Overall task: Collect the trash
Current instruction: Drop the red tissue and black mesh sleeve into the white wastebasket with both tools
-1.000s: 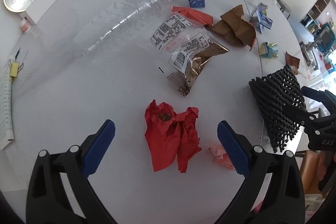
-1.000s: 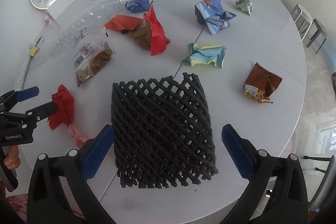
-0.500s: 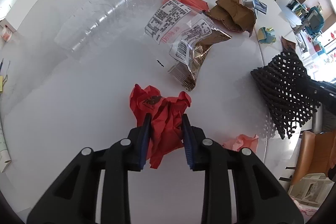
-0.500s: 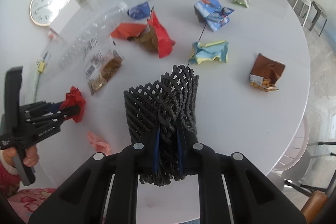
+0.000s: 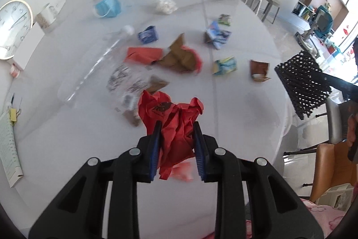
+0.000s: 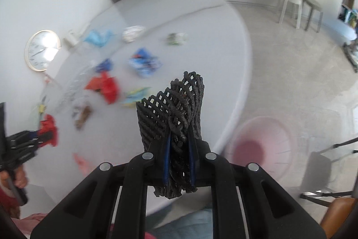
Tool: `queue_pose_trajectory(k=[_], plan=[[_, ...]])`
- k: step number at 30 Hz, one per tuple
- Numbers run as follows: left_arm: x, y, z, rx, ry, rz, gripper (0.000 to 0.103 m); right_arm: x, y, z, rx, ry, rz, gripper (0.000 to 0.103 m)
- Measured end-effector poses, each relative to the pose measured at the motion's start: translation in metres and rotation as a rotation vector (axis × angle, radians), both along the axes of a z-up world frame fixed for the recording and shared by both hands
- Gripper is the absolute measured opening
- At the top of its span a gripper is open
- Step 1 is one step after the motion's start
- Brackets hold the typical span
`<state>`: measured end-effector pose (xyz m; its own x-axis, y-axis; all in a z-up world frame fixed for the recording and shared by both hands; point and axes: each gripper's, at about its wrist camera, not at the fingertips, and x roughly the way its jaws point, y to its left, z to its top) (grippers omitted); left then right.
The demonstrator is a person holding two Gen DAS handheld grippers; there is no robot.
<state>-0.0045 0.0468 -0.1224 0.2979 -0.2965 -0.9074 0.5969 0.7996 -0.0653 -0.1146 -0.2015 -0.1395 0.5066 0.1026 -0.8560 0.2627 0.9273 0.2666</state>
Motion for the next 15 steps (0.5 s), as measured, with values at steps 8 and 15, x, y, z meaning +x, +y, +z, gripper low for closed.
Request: queue_pose_trajectory(k=[8, 15], plan=[[-0.067, -0.168, 0.012, -0.111, 0.023, -0.195, 0.028, -0.022, -0.116, -0.086, -0.09, 0.164, -0.031, 0.018], [-0.097, -0.275, -0.019, -0.1, 0.119, -0.265, 0.028, -0.026, -0.161, -0.134, -0.041, 0.215, -0.019, 0.08]])
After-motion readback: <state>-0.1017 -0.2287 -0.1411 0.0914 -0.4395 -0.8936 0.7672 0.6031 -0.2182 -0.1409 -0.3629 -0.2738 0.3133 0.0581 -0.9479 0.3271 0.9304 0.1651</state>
